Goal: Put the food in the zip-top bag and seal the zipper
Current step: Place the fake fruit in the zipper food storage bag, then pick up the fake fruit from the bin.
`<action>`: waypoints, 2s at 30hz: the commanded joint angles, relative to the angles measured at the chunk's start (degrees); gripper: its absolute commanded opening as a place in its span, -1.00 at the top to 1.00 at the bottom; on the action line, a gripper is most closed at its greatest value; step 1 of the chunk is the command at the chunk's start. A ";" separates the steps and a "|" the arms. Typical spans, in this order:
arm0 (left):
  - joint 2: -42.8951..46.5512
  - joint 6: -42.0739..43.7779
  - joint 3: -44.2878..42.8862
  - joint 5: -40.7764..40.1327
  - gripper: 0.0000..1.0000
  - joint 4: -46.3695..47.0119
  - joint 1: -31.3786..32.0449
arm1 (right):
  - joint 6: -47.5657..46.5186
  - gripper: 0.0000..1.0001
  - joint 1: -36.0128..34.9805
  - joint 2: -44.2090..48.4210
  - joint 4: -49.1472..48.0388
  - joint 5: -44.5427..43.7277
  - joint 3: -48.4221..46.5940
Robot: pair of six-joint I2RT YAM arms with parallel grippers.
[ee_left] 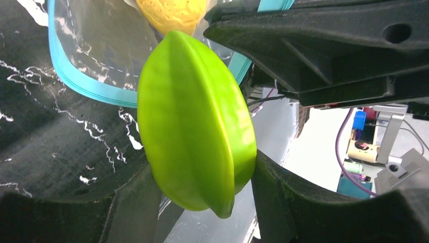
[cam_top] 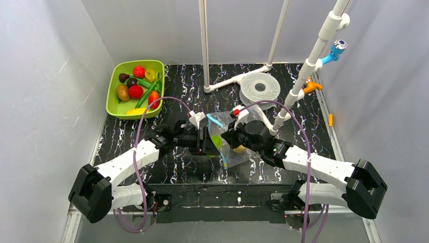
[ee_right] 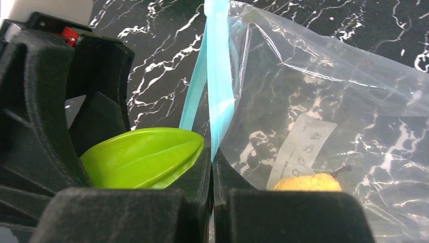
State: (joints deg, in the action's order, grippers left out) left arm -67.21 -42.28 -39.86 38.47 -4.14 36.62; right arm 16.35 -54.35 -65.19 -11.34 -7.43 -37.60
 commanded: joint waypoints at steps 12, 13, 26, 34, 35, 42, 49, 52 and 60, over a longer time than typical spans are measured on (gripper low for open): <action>-3.23 7.63 -8.20 -4.79 0.39 -8.70 0.35 | -2.99 0.97 -0.18 2.01 -8.23 19.95 0.71; -3.51 7.10 -8.02 -5.08 0.30 -8.02 0.35 | -2.96 0.97 -0.19 2.10 -8.43 20.83 0.76; 0.50 5.21 -5.53 -12.28 -0.38 -5.12 0.33 | -2.88 0.97 -0.20 2.61 -7.96 18.78 0.75; 3.70 7.28 -5.47 -13.49 -0.54 -8.99 0.34 | -2.86 0.97 -0.23 2.25 -7.94 18.00 0.74; 4.18 7.80 -5.64 -13.66 -0.55 -9.80 0.33 | -2.87 0.97 -0.22 2.21 -7.95 17.85 0.71; 10.24 11.82 -6.33 -17.49 -0.53 -16.30 0.29 | -2.67 0.97 -0.22 1.95 -7.62 15.04 0.78; 16.13 16.23 -11.16 -30.36 -0.68 -28.14 -0.80 | -1.95 0.97 -0.22 1.66 -6.87 10.69 0.72; 18.03 17.57 -14.48 -41.27 -0.75 -32.67 -0.96 | -1.85 0.97 -0.21 1.50 -6.68 9.83 0.69; 16.15 18.28 -22.40 -74.16 -0.97 -37.10 -1.94 | -1.64 0.97 -0.19 0.99 -6.87 9.77 0.69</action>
State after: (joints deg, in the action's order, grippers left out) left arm -48.85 -27.00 -58.29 -15.84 -38.40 35.76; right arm 14.39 -54.19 -64.11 -16.41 3.09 -36.84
